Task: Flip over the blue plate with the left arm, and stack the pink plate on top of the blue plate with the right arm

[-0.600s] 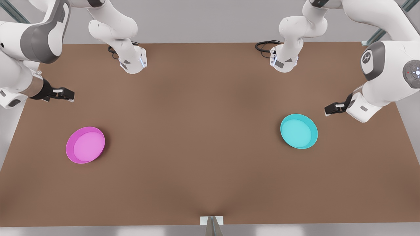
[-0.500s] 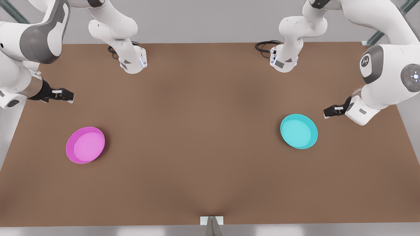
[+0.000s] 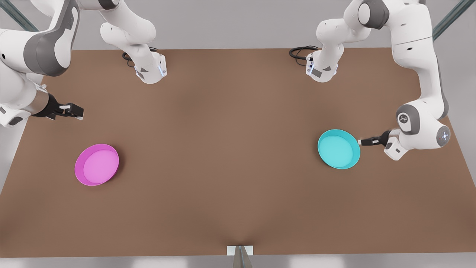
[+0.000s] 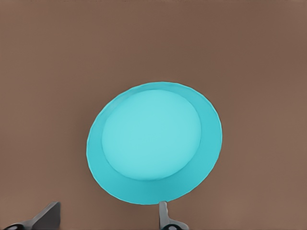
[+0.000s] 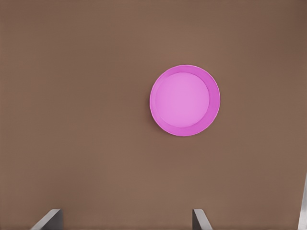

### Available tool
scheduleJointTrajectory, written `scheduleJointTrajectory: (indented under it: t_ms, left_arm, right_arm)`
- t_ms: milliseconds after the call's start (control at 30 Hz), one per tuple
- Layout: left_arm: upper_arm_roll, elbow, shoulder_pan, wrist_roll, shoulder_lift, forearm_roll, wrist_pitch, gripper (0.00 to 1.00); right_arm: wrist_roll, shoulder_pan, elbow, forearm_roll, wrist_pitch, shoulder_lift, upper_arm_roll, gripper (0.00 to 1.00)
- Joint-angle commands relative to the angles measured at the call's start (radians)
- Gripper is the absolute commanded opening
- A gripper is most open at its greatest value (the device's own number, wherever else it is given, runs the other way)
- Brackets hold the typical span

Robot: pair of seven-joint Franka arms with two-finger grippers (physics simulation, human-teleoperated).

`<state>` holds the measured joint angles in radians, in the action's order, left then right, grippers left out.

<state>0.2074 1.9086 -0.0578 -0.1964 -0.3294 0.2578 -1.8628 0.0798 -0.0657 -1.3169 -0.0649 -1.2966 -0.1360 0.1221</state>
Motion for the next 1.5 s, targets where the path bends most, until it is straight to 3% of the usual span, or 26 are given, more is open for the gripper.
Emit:
scheduleJointTrajectory:
  t_ms: [0, 300, 700, 767, 1167, 1233, 1367, 1467]
  left_arm:
    - [0.001, 0.001, -0.023, -0.497, -0.020, 0.035, -0.133, 1.00]
    - [0.012, 0.164, -0.043, -0.729, -0.051, 0.147, -0.358, 1.00]
    - [0.014, 0.168, -0.042, -0.632, -0.140, 0.155, -0.337, 1.00]
    - [0.015, 0.168, -0.039, -0.601, -0.142, 0.155, -0.335, 0.70]
    - [0.001, 0.148, -0.025, -0.528, -0.183, 0.181, -0.349, 0.69]
    - [0.001, 0.147, -0.025, -0.528, -0.184, 0.181, -0.346, 0.59]
    - [0.001, 0.132, -0.023, -0.526, -0.186, 0.181, -0.342, 0.55]
    - [0.001, 0.132, -0.025, -0.526, -0.186, 0.181, -0.342, 0.44]
  right_arm:
    - [0.012, 0.000, -0.001, 0.000, -0.001, 0.001, 0.001, 1.00]
    - [0.008, 0.000, 0.001, 0.000, 0.000, -0.008, 0.001, 1.00]
    - [0.009, 0.000, -0.001, 0.002, 0.000, -0.016, 0.001, 1.00]
    - [0.006, 0.000, -0.001, 0.002, 0.000, -0.017, 0.001, 1.00]
    - [0.012, -0.002, -0.001, 0.002, 0.000, -0.022, 0.001, 1.00]
    - [0.012, -0.002, -0.001, 0.002, 0.000, -0.022, 0.001, 1.00]
    - [0.012, -0.002, -0.001, 0.002, 0.000, -0.024, 0.001, 1.00]
    - [0.012, 0.000, -0.001, 0.004, 0.000, -0.024, 0.001, 1.00]
